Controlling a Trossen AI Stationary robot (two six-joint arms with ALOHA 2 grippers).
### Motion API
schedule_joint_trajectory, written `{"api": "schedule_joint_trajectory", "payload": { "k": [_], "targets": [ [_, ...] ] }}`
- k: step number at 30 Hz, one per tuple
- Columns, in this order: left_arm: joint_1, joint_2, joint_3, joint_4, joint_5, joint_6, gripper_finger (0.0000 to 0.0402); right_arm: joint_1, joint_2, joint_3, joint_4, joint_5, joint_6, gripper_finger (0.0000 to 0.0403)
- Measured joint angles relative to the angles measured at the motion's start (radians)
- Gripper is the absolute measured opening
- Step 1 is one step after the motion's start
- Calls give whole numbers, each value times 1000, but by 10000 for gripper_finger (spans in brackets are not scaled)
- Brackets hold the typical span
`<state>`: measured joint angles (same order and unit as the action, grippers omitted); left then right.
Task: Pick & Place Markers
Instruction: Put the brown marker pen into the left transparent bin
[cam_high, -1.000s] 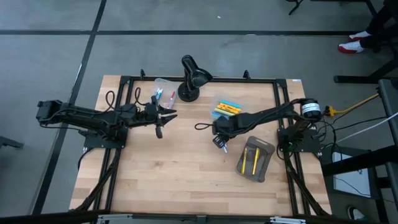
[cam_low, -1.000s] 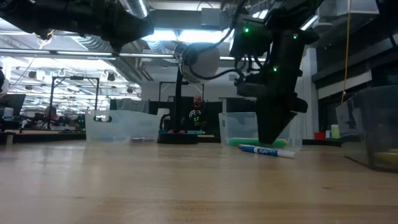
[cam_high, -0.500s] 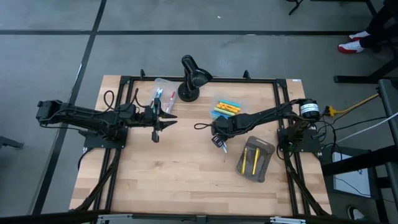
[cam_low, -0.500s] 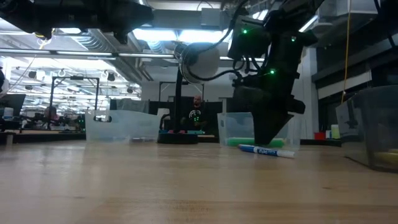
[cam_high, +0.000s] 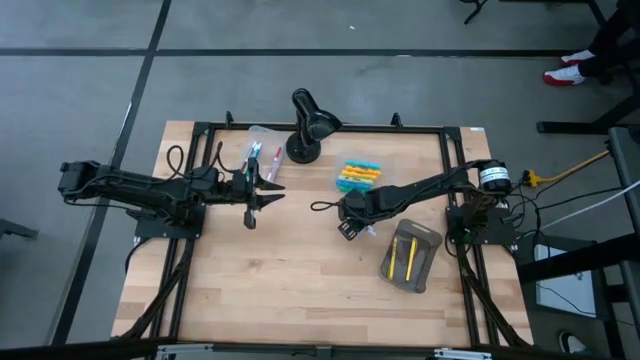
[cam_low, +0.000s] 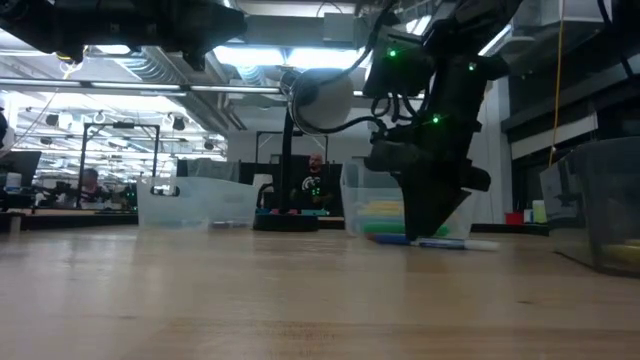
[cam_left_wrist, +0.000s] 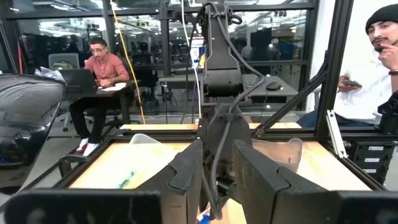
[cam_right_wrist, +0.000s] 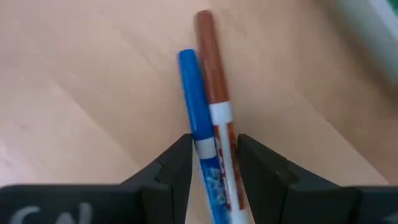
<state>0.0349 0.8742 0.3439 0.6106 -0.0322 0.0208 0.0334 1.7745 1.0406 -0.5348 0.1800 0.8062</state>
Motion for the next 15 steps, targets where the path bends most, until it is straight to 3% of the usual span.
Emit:
{"api": "schedule_joint_trajectory", "payload": {
  "k": [15],
  "targets": [
    [0,0,0,-1,0,0,86,4,29,3,-1,14,-108,126]
  ]
}}
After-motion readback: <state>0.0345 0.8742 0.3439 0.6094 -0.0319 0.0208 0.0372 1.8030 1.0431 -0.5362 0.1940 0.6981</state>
